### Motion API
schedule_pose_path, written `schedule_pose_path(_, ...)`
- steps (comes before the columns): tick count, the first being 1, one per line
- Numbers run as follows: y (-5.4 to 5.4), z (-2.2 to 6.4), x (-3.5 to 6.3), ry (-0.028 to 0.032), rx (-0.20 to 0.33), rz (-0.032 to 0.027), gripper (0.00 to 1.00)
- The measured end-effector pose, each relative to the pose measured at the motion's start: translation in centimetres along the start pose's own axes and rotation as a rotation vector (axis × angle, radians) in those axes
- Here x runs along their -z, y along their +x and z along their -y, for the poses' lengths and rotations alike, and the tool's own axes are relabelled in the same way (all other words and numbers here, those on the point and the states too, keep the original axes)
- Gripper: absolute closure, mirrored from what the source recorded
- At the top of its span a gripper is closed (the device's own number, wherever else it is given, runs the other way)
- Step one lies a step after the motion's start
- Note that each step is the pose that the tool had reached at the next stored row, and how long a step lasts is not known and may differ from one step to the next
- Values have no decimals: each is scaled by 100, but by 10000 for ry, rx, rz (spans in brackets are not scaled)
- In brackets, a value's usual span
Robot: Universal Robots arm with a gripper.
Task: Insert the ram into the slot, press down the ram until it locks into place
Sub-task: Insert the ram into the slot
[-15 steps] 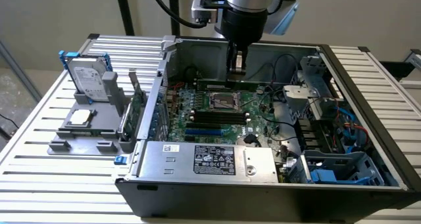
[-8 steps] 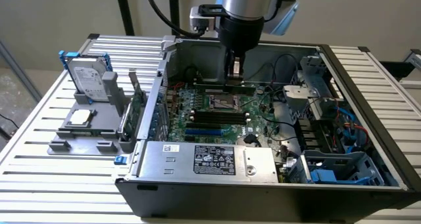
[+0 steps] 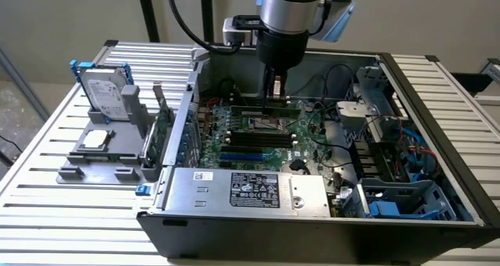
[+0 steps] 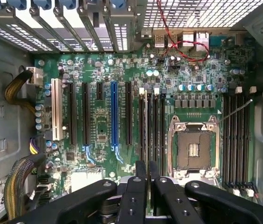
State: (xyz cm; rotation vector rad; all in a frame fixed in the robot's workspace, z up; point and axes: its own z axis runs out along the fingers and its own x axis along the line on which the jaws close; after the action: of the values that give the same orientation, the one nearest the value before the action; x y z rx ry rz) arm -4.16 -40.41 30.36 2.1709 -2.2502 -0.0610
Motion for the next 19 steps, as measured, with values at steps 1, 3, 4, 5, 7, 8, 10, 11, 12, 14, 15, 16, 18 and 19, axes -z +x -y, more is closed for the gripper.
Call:
schedule_pose_path(1, 0, 1, -18, 0, 0, 0, 87)
schedule_pose_path(3, 1, 1, -54, 0, -1, 1, 87)
schedule_pose_path(4, 1, 2, -72, 1, -1, 1, 87)
schedule_pose_path(5, 1, 3, -91, 0, -2, 0, 87)
schedule_pose_path(7, 1, 4, -127, 0, -2, 0, 87)
schedule_pose_path(8, 2, 5, -145, 0, -1, 1, 87)
schedule_pose_path(10, 2, 6, -182, 0, -2, 1, 87)
schedule_pose_path(11, 2, 7, -199, 0, -2, -1, 87)
schedule_pose_path(12, 2, 7, -217, 0, -3, 0, 87)
schedule_pose_path(14, 2, 9, -255, 1, -5, 2, 87)
schedule_pose_path(15, 2, 9, -272, 0, -7, 1, 87)
schedule_pose_path(16, 2, 10, -291, 0, -8, 0, 87)
schedule_pose_path(18, 2, 12, -326, 0, -10, 1, 87)
schedule_pose_path(19, 2, 12, -345, 0, -10, 1, 87)
